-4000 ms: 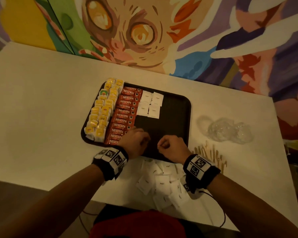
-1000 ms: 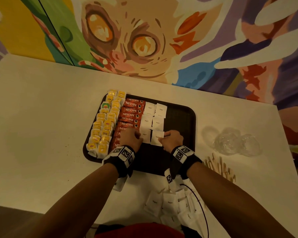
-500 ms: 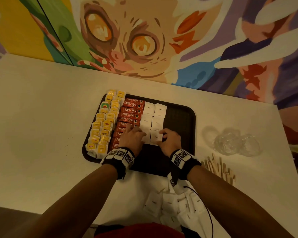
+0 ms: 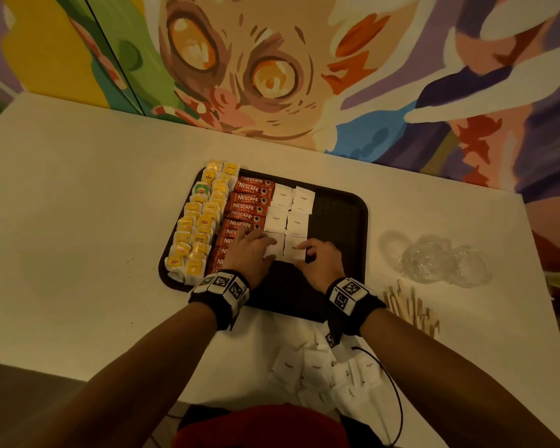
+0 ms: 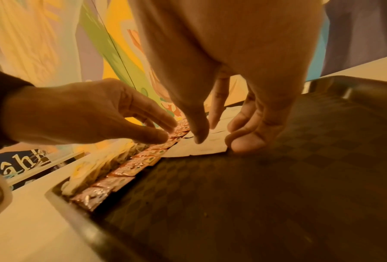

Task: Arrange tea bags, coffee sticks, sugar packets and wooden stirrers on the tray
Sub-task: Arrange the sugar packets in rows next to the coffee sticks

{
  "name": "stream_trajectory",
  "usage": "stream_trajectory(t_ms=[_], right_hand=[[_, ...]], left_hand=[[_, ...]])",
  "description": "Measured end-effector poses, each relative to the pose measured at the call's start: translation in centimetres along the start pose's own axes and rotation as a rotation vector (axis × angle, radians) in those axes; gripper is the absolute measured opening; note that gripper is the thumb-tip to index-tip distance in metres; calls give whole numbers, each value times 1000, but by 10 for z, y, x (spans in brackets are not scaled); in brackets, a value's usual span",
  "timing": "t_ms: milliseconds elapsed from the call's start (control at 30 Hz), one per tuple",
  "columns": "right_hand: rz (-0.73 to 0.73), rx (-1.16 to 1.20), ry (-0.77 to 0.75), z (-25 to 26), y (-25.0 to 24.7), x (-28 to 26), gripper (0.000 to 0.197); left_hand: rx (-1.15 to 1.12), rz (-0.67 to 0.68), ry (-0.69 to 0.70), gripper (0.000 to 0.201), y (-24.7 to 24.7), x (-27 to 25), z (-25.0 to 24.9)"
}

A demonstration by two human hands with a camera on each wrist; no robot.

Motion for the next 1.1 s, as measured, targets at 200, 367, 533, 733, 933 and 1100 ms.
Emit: stream_trajectory(t_ms=[200,367,533,733,933,1100], right_hand=[[115,71,-70,4,-1,-35,21],[276,92,-105,-3,4,-80,16],[391,66,-121,-15,11,-123,15],[419,-109,-151,-27,16,-154,38],[440,-228,-199,-35,27,-174,60],[411,-305,-217,-34,29,-177,59]], left_hand=[[-102,44,56,29,4,-31,-4],[-122,139,117,26,21,-74,-11],[-69,299,93,29,50,-116,-12],[36,458,41,54,71,-149,-10],[115,459,56,73,83,-166,-13],[69,430,12,68,83,-165,-10]])
Point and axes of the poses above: each hand's wrist, its own x-axis towards the middle knuckle, its own y-axis out of the palm, z = x × y, the point moved 8 cm from there along x, towards the middle knuckle, and after that the axes turned 11 degrees about -y, right-handed, at the moved point
